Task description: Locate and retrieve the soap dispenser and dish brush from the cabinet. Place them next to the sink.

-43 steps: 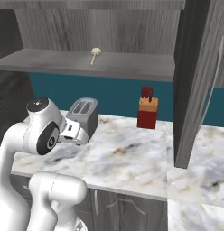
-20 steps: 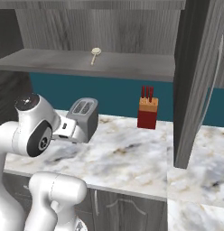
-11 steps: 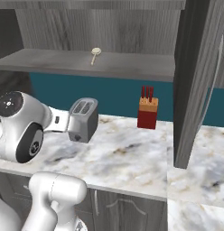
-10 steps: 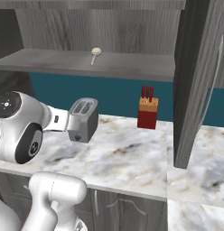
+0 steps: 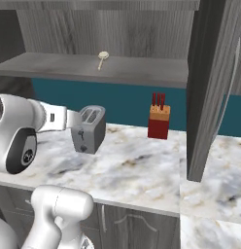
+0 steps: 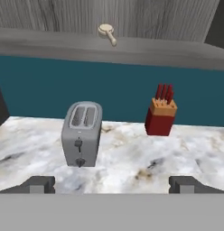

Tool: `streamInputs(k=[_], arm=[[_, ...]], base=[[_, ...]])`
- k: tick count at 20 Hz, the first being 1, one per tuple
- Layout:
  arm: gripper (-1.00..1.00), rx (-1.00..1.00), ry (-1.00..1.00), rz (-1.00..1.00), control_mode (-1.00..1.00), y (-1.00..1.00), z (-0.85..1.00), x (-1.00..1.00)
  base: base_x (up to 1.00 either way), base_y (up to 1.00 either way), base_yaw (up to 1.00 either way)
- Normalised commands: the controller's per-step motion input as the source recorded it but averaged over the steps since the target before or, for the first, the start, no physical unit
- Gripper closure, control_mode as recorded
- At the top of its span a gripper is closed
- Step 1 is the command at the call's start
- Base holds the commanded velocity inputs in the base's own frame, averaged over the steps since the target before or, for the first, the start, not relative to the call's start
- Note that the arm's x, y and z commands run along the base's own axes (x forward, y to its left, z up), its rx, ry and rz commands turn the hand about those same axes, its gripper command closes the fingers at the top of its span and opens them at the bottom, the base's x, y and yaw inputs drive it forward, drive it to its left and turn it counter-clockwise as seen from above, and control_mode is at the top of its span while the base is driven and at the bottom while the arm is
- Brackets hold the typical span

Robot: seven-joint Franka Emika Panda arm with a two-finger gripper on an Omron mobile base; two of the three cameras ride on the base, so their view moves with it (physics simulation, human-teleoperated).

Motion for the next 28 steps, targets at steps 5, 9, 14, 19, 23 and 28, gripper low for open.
streamInputs(k=[5, 9, 14, 19, 23, 28], arm=[[-1.0, -0.03, -0.07, -0.02, -1.0, 0.0, 0.44, 0.01], [-1.0, 0.0, -0.09, 0.04, -1.0, 0.0, 0.43, 0.01], [-1.0, 0.0, -0.13, 0.05, -1.0, 0.0, 0.42, 0.0], [-1.0, -0.01, -0.05, 0.01, -1.0, 0.0, 0.44, 0.1], [-1.0, 0.0, -0.05, 0.0, -1.0, 0.0, 0.28, 0.26], [-1.0, 0.0, -0.07, 0.01, -1.0, 0.0, 0.15, 0.31]], base=[[0.0, 0.0, 0.0], [0.0, 0.0, 0.0], [0.0, 0.0, 0.0], [0.0, 0.0, 0.0], [0.0, 0.0, 0.0], [0.0, 0.0, 0.0]])
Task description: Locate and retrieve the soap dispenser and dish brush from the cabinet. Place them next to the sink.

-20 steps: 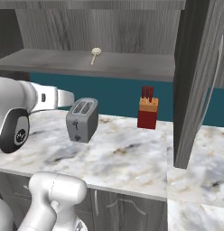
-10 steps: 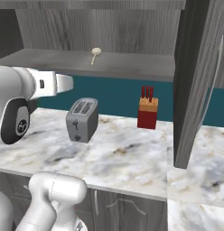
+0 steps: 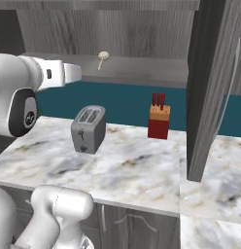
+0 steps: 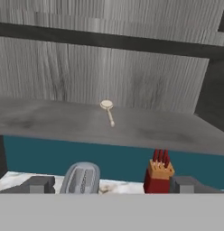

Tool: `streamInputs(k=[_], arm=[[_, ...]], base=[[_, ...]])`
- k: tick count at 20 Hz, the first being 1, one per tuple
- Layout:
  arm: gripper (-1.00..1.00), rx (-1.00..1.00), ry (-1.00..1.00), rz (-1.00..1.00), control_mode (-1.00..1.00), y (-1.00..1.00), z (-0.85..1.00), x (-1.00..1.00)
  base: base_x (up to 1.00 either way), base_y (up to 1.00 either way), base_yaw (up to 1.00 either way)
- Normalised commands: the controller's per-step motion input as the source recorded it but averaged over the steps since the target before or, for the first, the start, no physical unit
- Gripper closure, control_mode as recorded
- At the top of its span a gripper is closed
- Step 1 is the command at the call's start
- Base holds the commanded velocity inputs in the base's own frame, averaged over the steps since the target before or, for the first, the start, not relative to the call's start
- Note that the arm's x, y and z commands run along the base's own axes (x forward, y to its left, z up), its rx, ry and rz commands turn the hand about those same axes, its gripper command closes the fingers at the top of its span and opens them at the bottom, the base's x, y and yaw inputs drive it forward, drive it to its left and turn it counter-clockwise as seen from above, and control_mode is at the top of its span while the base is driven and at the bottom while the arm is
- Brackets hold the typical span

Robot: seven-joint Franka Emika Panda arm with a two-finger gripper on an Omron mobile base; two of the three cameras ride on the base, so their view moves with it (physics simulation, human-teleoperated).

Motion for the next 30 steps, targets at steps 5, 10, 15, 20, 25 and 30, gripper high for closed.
streamInputs(k=[5, 10, 15, 20, 25, 30], arm=[[-1.0, 0.0, 0.0, 0.0, -1.0, 0.01, 0.0, 0.54], [-1.0, 0.0, 0.0, 0.01, -1.0, 0.0, -0.08, 0.62], [-1.0, 0.0, 0.0, 0.03, -1.0, 0.0, -0.18, 0.59], [-1.0, 0.0, 0.0, 0.03, -1.0, 0.0, -0.12, 0.64], [-1.0, -0.02, 0.01, 0.02, -1.0, -0.01, -0.03, 0.57], [-1.0, 0.0, 0.03, 0.01, -1.0, -0.06, -0.05, 0.4]], base=[[0.0, 0.0, 0.0], [0.0, 0.0, 0.0], [0.0, 0.0, 0.0], [0.0, 0.0, 0.0], [0.0, 0.0, 0.0], [0.0, 0.0, 0.0]])
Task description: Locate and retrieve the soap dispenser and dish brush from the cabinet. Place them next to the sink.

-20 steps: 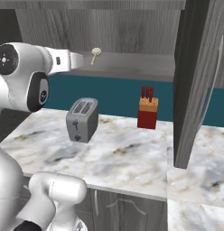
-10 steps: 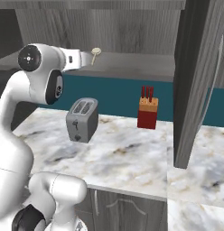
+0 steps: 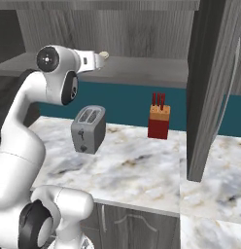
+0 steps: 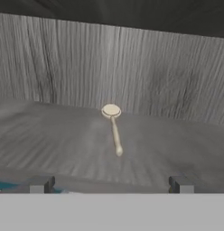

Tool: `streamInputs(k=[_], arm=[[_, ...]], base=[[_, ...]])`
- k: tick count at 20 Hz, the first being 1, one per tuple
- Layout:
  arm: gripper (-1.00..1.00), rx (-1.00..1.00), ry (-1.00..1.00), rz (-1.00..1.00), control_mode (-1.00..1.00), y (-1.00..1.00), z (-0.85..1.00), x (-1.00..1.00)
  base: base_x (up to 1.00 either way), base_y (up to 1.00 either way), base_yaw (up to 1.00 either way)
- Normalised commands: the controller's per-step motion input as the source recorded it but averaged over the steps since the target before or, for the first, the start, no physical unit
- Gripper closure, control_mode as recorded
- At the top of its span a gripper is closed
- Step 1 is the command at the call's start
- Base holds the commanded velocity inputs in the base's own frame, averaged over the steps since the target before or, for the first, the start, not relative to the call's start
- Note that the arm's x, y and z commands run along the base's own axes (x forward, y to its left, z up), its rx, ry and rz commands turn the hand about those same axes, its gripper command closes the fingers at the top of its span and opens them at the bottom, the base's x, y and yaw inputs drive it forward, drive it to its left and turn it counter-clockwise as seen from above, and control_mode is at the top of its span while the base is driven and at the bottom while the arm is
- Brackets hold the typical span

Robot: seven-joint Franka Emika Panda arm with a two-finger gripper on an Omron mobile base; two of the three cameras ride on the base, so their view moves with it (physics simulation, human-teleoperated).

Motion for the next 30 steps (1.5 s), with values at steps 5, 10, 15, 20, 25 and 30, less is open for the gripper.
streamInputs(k=[5, 10, 15, 20, 25, 30], arm=[[-1.0, 0.0, 0.08, 0.0, -1.0, -0.05, -0.01, 0.26], [-1.0, 0.0, 0.07, 0.0, -1.0, 0.0, -0.01, 0.23], [-1.0, 0.0, 0.02, 0.0, -1.0, 0.0, -0.06, 0.18], [-1.0, 0.02, -0.02, 0.0, -1.0, 0.0, -0.09, 0.13], [-1.0, 0.0, 0.0, 0.0, -1.0, 0.0, -0.12, 0.17], [-1.0, 0.0, 0.02, 0.0, -1.0, 0.0, -0.12, 0.33]], base=[[0.0, 0.0, 0.0], [0.0, 0.0, 0.0], [0.0, 0.0, 0.0], [0.0, 0.0, 0.0], [0.0, 0.0, 0.0], [0.0, 0.0, 0.0]])
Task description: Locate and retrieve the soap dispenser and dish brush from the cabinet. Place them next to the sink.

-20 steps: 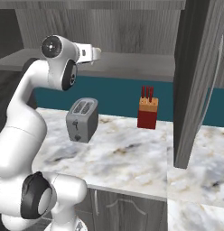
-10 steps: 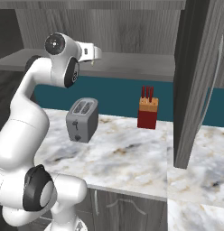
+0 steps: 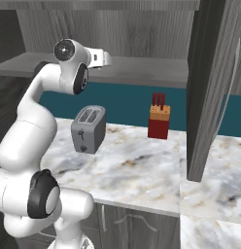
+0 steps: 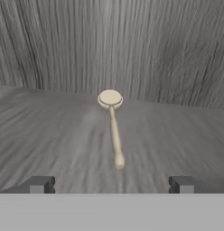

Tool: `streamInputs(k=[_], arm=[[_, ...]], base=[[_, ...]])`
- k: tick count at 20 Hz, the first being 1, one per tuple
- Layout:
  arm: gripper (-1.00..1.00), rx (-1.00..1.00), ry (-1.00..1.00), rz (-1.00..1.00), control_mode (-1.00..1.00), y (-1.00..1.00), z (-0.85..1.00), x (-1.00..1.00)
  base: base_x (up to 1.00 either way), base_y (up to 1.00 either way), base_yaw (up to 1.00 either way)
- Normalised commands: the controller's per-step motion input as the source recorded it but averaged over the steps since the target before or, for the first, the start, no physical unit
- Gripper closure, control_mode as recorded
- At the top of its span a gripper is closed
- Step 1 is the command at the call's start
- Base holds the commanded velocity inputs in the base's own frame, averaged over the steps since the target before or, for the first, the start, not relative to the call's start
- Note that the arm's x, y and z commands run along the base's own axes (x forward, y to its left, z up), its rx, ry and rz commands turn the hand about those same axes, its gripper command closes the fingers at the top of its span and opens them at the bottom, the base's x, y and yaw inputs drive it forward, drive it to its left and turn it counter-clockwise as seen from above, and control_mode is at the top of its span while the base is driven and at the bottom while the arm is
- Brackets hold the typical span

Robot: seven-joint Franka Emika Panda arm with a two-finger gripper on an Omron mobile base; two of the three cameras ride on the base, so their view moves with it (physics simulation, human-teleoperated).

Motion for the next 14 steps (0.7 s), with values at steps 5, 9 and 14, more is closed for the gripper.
streamInputs(k=[5, 9, 14], arm=[[-1.0, 0.0, 0.05, 0.0, -1.0, 0.0, -0.02, 0.39], [-1.0, -0.02, 0.09, 0.0, -1.0, 0.0, 0.0, 0.33], [-1.0, -0.01, 0.09, 0.0, -1.0, 0.0, -0.08, 0.31]], base=[[0.0, 0.0, 0.0], [0.0, 0.0, 0.0], [0.0, 0.0, 0.0]])
